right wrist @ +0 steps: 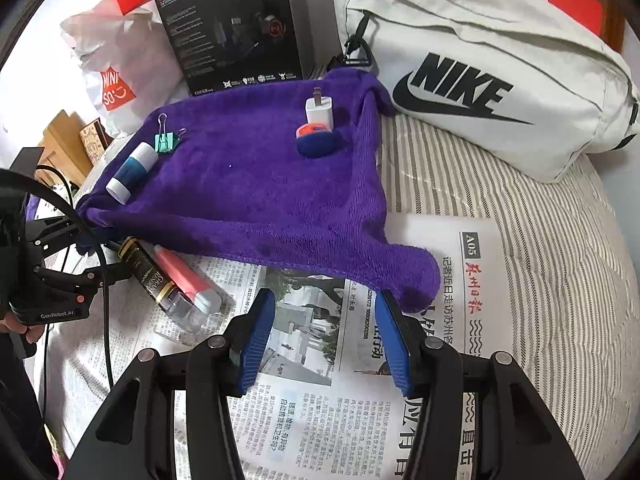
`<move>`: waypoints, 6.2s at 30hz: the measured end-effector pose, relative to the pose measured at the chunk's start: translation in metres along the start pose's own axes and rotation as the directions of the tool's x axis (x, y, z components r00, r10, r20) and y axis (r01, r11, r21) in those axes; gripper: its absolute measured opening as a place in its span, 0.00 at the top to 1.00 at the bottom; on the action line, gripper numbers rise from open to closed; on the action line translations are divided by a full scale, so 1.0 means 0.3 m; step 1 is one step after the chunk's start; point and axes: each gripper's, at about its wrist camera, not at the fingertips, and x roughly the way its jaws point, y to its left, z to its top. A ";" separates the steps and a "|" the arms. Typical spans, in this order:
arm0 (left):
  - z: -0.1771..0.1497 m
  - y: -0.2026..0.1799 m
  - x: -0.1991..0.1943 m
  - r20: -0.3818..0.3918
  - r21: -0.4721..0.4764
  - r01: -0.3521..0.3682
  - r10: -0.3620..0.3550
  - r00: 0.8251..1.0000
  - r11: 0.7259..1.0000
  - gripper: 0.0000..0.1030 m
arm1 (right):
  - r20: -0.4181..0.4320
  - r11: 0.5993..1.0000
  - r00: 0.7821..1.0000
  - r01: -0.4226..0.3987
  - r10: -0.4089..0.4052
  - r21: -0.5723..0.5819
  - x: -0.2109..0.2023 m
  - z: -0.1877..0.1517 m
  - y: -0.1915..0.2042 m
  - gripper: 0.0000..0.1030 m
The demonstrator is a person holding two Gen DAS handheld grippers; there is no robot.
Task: Organize rigid objects
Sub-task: 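Open the left tool to release the roll-on bottle beside the clip, then grasp the black Horizon case with the left tool while the right tool approaches the clear cap, then close the right tool on the clear plastic cap while the left tool holds the case, then carry the clear cap and the Horizon case onto the purple towel with both tools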
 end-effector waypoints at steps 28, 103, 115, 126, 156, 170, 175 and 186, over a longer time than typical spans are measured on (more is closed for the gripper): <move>-0.103 -0.001 -0.064 -0.003 -0.145 0.059 -0.060 0.998 0.988 0.76 | -0.024 1.000 1.000 -0.004 0.005 0.018 0.020 -0.038 -0.040 0.50; -0.149 -0.020 -0.066 0.027 -0.279 -0.053 0.064 0.998 0.959 0.77 | 0.007 0.984 0.999 -0.047 0.049 -0.170 0.001 -0.137 0.105 0.74; -0.149 -0.001 -0.080 0.061 -0.325 0.037 -0.018 0.998 0.945 0.79 | 0.056 0.990 0.998 -0.028 0.036 -0.135 -0.049 -0.066 0.079 0.74; -0.113 0.020 -0.140 0.095 -0.318 0.034 -0.003 0.995 0.948 0.79 | 0.085 0.992 0.995 -0.032 0.042 -0.122 -0.070 -0.009 0.066 0.74; 0.048 0.123 -0.168 0.150 -0.325 0.041 0.009 0.989 0.945 0.79 | 0.119 0.991 0.993 -0.010 0.026 -0.137 -0.057 0.167 0.069 0.74; 0.134 0.194 -0.053 0.110 -0.341 0.050 -0.013 0.994 0.939 0.79 | 0.096 0.990 0.995 -0.002 0.016 -0.144 0.039 0.270 0.072 0.74; 0.154 0.211 -0.006 0.087 -0.346 0.051 -0.022 0.996 0.937 0.79 | 0.069 0.988 0.997 -0.005 0.016 -0.155 0.096 0.291 0.083 0.74; 0.174 0.233 0.084 0.040 -0.354 0.039 -0.026 0.999 0.935 0.79 | 0.012 0.985 1.000 0.007 -0.005 -0.174 0.210 0.313 0.094 0.74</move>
